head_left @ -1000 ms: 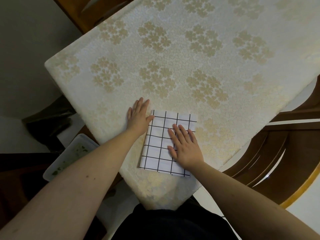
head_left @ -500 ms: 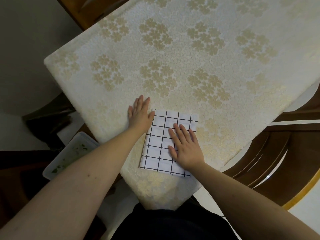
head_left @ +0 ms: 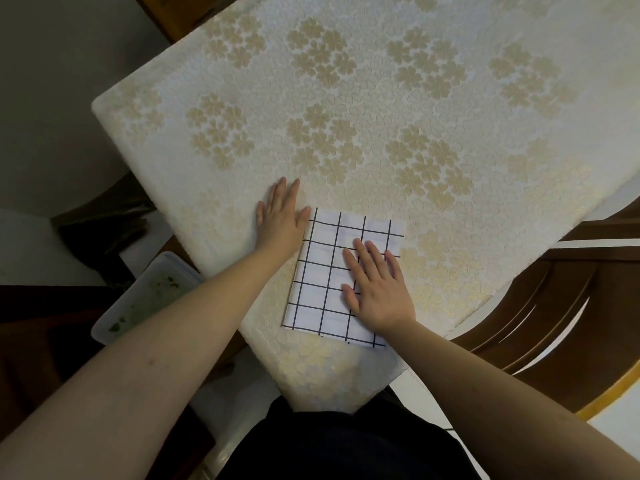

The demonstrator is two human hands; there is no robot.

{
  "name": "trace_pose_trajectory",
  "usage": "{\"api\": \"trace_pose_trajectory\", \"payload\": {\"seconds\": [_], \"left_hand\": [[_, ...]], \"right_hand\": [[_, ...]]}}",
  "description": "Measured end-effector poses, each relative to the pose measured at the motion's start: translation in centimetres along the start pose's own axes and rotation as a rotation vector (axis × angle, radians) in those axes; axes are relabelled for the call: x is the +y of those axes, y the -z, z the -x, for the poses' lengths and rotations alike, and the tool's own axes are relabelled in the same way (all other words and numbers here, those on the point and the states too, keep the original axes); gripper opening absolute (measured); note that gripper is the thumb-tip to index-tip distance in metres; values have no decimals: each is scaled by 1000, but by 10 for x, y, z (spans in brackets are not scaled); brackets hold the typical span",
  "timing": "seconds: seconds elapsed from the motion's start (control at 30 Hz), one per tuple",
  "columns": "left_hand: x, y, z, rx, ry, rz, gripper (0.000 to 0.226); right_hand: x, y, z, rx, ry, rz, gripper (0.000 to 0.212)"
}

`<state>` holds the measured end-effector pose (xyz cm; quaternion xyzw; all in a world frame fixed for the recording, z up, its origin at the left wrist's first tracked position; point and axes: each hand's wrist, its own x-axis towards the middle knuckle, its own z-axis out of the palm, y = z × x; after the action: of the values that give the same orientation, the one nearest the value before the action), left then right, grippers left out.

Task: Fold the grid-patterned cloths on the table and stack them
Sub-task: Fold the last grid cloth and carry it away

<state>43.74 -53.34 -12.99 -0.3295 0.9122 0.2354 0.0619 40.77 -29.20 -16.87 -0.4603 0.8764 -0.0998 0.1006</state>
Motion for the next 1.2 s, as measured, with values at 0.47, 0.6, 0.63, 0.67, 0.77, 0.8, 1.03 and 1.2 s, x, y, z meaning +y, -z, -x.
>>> {"api": "trace_pose_trajectory", "payload": {"seconds": [0.47,0.6,0.63,0.67,0.77,0.8,1.03,1.2], "left_hand": [[-22,-26,46,10,53,-70,60],[-17,-24,44,22,93,-54,59],[-17,-23,44,20,86,-46,59],[-16,-22,45,19,77,-34,59],[-20,-19,52,26,51,8,61],[-22,-19,56,23,37,7,62],[-21,-18,61,-52,53,-57,69],[-9,-16,69,-31,91,-16,65]], "right_hand": [[-1,1,1,1,-7,-10,62],[0,3,0,-18,-7,-12,62],[0,3,0,-25,-6,-15,62],[0,4,0,-30,-4,-19,62],[3,6,-2,-63,0,-40,62],[4,7,-3,-76,-1,-46,62],[3,10,3,-94,-15,-44,67],[-2,18,20,-9,-160,-45,75]]}}
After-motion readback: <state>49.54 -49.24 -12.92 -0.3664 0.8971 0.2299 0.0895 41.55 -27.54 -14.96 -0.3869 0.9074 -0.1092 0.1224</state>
